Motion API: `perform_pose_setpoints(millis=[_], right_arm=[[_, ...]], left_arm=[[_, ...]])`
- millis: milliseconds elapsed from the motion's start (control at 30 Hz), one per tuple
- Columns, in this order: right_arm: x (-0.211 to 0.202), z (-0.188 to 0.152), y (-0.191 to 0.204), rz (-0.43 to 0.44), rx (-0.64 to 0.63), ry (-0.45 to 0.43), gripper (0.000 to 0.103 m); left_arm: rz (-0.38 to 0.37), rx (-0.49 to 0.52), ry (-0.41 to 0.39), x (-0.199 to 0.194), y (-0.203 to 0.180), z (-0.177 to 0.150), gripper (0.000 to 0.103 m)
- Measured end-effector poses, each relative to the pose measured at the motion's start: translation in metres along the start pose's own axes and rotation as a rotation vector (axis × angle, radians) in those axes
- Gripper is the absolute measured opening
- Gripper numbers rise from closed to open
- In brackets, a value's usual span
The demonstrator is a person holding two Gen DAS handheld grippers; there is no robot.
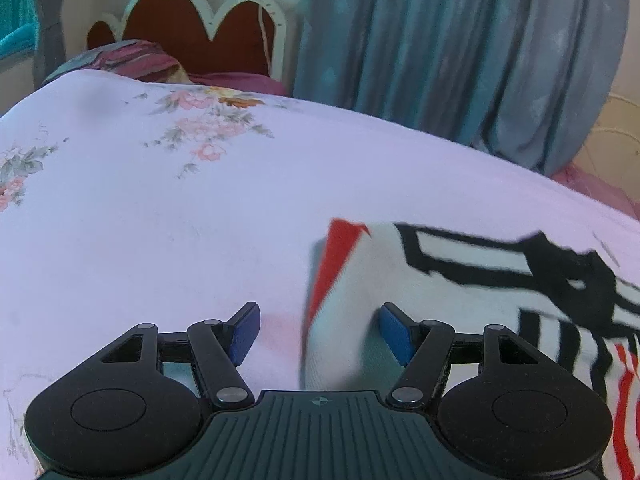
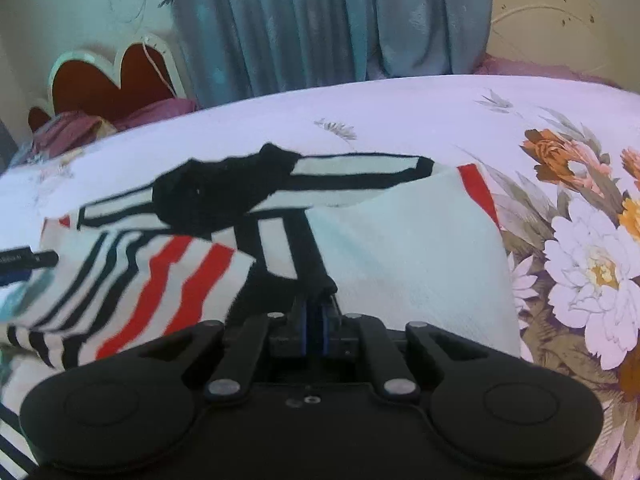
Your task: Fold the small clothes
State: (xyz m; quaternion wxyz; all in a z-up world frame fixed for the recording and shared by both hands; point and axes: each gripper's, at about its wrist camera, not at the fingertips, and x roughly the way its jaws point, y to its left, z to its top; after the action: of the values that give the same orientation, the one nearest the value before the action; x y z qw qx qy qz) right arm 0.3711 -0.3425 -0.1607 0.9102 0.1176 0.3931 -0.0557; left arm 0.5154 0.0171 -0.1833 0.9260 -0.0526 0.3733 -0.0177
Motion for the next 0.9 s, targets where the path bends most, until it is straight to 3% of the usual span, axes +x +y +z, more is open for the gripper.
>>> perform_pose_setpoints(millis=[100, 233, 400, 700, 900], right_arm=[[0.006, 0.001, -0.005, 0.012, 0.029, 0.022, 0.018], [0.004, -0.006, 0.001, -0.004, -0.03, 0.017, 0.018], [-0.011, 0.002, -0.005, -0.006, 0.016, -0.028, 0.018], [-0.021, 0.003, 0.036, 0.086, -0.084, -0.053, 0.018], [-0.014, -0.013, 0.067, 0.115, -0.176, -0.018, 0.017]], left_arm=[[0.03, -0.024, 0.002, 0.012, 0.004, 0.009, 0.066], [0.06, -0.02, -0.01, 0.024, 0.003, 0.014, 0.066], [0.044, -0.018, -0.016, 0.006, 0.005, 0.013, 0.066], [-0.1, 0.122, -0.056, -0.068, -0.016, -0.032, 0.066], [-0.09, 0.248, -0.03, -0.077, -0.026, -0.075, 0.066]])
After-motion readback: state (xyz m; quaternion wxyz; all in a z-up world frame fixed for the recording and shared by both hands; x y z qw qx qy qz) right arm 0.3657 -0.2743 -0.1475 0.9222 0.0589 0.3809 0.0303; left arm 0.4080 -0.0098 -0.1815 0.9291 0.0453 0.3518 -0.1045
